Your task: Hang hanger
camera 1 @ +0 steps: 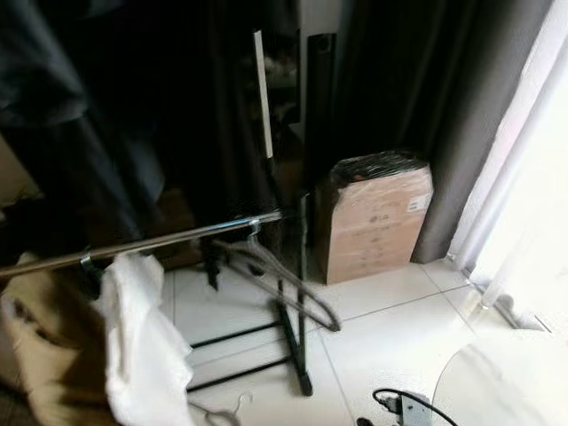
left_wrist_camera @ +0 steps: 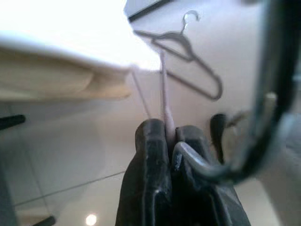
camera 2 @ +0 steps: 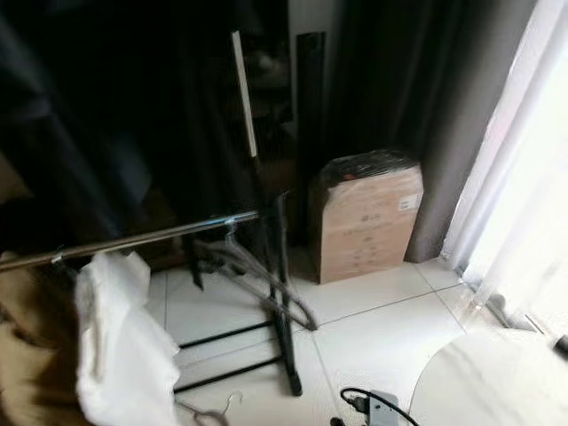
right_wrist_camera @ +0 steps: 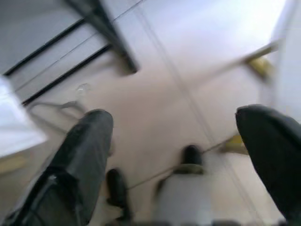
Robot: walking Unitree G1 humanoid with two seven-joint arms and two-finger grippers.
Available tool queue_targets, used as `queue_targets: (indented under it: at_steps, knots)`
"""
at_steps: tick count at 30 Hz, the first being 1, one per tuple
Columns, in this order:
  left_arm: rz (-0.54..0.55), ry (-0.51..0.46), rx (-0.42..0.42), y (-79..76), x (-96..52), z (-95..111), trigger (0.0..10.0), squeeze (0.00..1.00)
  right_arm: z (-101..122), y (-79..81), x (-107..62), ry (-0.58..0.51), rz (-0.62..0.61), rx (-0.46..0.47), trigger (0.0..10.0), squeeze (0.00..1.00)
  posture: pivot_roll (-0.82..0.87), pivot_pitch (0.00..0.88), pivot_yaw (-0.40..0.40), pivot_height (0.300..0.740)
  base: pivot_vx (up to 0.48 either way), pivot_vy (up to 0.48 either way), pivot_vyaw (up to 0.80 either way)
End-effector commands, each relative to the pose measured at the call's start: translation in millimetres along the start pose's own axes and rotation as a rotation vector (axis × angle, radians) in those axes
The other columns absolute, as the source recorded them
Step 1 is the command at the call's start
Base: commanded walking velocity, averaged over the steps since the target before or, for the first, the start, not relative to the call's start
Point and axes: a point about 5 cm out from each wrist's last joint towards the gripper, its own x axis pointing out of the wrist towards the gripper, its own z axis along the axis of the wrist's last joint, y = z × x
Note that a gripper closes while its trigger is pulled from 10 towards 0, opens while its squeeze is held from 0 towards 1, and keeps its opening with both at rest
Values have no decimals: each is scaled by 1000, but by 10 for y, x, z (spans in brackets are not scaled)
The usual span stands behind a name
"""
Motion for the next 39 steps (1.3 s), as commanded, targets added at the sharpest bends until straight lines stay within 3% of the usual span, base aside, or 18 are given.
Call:
queue_targets:
  at_steps: [1,2,4,11,12,14,15,16,19,28,39]
  knots:
    - [96,6,-80,180,-20,-57,10000,0,6,135,18,-3,35,-8,10000,0,24,0,15,740,0,0,0]
    - [120,3,-154,183,-25,-74,10000,0,3,133,17,-3,37,-15,10000,0,26,0,14,740,0,0,0]
    - [137,-8,-207,185,-30,-79,10000,0,-4,128,15,-2,36,-16,10000,0,25,0,14,740,0,0,0]
    - [98,-145,-251,167,-41,39,10000,0,-33,115,9,9,42,-29,10000,0,23,0,9,740,0,0,0]
    - [91,-220,-237,222,-9,281,10000,0,-36,115,8,12,43,-34,10000,0,24,0,7,740,0,0,0]
    - [89,-450,-179,390,-5,1098,10000,0,-48,112,6,18,45,-47,10000,0,26,0,5,740,0,0,0]
    - [89,-450,-179,390,-5,1098,10000,0,-48,112,6,18,45,-47,10000,0,26,0,5,740,0,0,0]
    - [83,-535,-145,404,-44,1349,10000,0,-57,109,5,21,44,-51,10000,0,22,0,5,740,0,0,0]
    - [84,-618,-93,421,-97,1529,10000,0,-73,100,1,27,44,-59,10000,0,21,0,6,740,0,0,0]
    - [38,-769,-34,465,-215,1588,10000,0,-104,100,-5,38,50,-82,10000,0,25,0,6,740,0,0,0]
    - [67,-932,-48,466,-371,1943,10000,0,-112,108,-5,45,59,-114,10000,0,24,0,-4,740,0,0,0]
